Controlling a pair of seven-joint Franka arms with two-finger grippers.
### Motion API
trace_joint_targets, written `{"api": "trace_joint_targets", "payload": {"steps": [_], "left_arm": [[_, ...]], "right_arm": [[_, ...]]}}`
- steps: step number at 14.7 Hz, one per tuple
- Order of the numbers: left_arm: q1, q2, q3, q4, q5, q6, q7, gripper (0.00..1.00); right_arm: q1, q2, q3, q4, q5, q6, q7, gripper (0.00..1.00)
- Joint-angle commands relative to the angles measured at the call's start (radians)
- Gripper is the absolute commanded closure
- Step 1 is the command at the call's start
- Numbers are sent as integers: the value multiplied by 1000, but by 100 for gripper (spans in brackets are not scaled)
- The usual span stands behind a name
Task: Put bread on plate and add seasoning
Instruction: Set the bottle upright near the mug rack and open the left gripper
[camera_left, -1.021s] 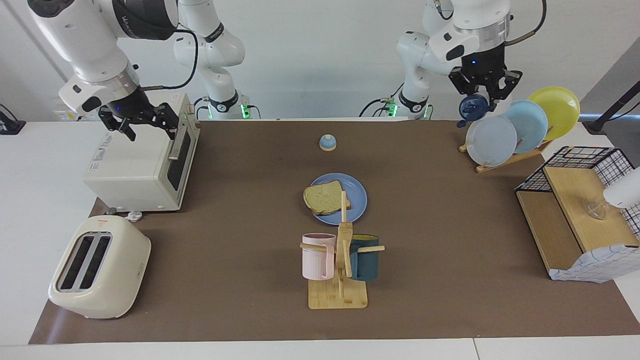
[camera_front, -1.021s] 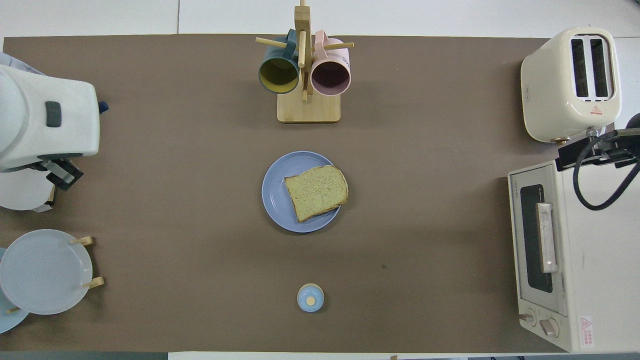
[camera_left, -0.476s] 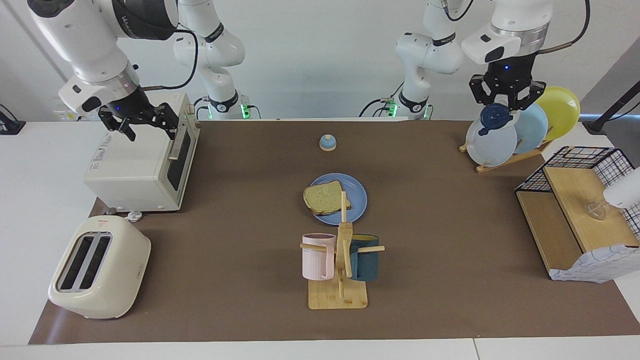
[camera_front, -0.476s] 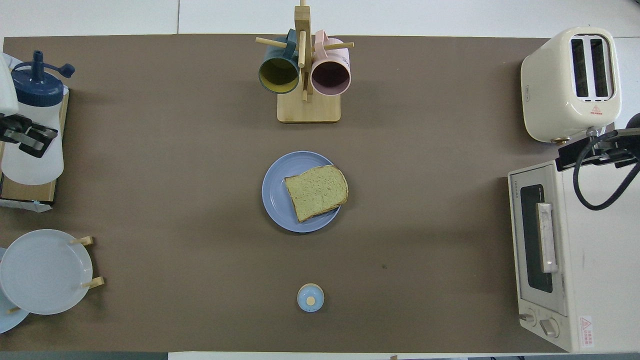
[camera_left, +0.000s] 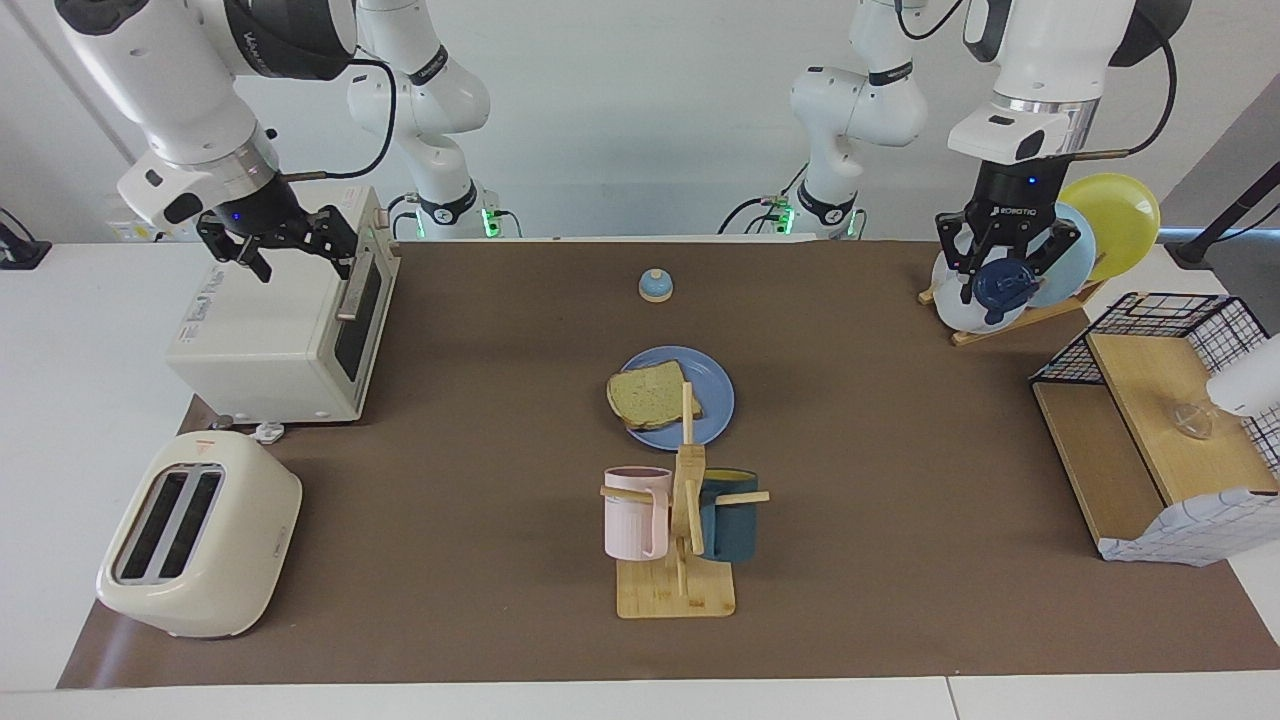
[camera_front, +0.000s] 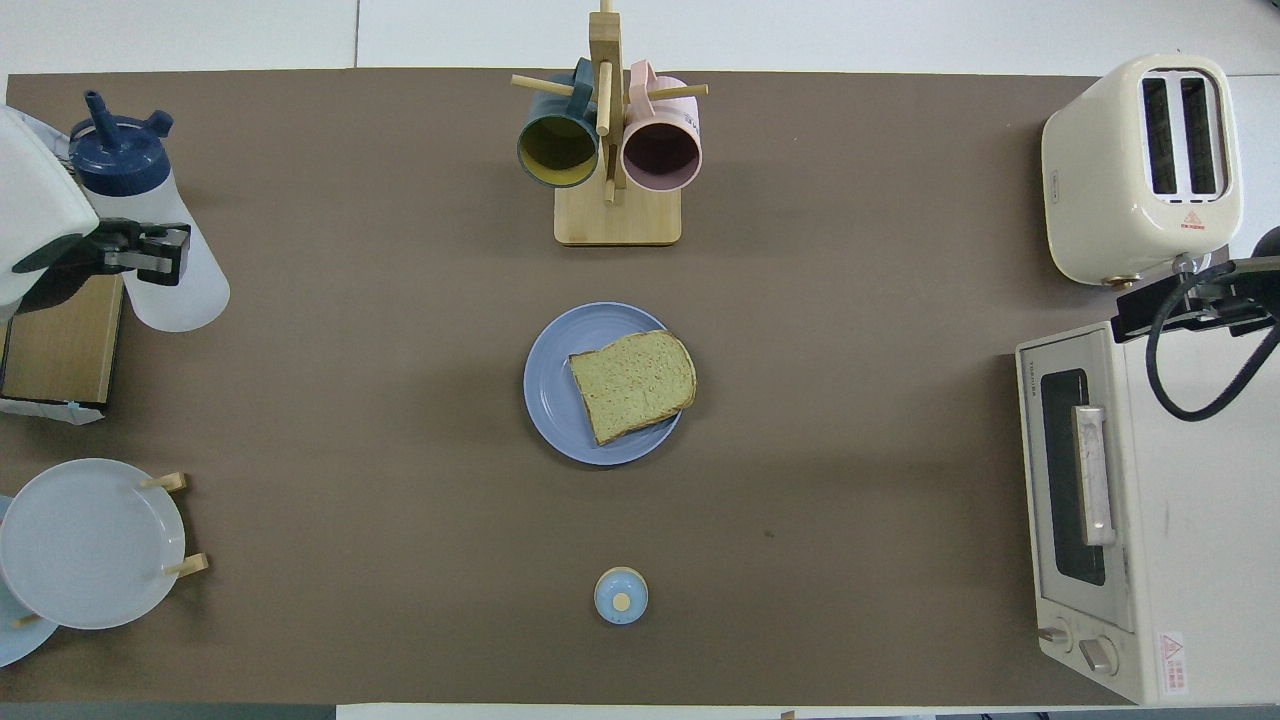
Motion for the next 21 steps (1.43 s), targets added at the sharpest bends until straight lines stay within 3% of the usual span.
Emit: {"api": "trace_joint_targets", "payload": {"steps": [1,7,10,15,21], "left_arm": [[16,-59,-7,-135,-51,181,-82,88],[19,-44,-7,-343,-51,601,-162,88],[30,2,-7,-438,-51,802,-162,88],[22,211,-7,-483,-51,1138,-208,88],[28,361,-7,-491,-51,1351,-215,88]], "right_arm": [[-1,-12,-2,-10,-3,3,-23,0],[-1,-12,-2,-10,-3,4,-23,0],[-1,-12,-2,-10,-3,3,-23,0],[-1,-12,-2,-10,-3,4,-23,0],[-1,-12,-2,-10,-3,4,-23,0]]}}
